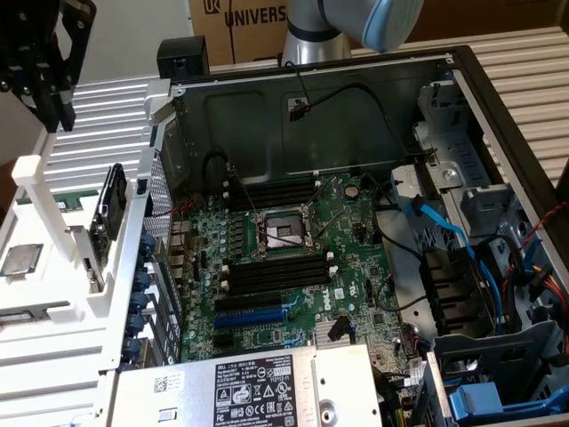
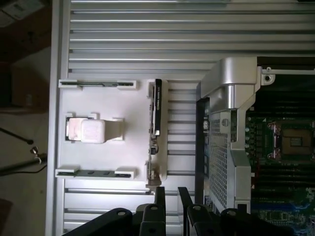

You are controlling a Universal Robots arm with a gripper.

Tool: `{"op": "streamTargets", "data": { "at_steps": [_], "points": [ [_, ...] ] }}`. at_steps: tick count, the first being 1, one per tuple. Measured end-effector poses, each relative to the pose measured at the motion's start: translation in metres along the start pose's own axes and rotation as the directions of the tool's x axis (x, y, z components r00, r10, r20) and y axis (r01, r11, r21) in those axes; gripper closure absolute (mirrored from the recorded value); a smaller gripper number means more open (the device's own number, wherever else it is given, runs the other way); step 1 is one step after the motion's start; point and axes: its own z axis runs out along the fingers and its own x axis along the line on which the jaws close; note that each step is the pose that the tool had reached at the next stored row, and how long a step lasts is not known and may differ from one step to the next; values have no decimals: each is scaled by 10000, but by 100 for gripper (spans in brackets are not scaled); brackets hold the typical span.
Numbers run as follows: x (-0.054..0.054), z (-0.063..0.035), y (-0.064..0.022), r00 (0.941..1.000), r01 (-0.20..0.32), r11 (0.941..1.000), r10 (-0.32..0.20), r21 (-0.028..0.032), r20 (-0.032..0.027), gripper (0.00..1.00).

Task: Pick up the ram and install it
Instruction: 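Reach for the ram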

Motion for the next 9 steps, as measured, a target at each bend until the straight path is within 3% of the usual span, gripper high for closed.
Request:
{"op": "streamTargets", "data": {
  "at_steps": [9],
  "points": [
    [408,8,-2,10000,26,10000,-26,-28,-3,75]
  ]
}}
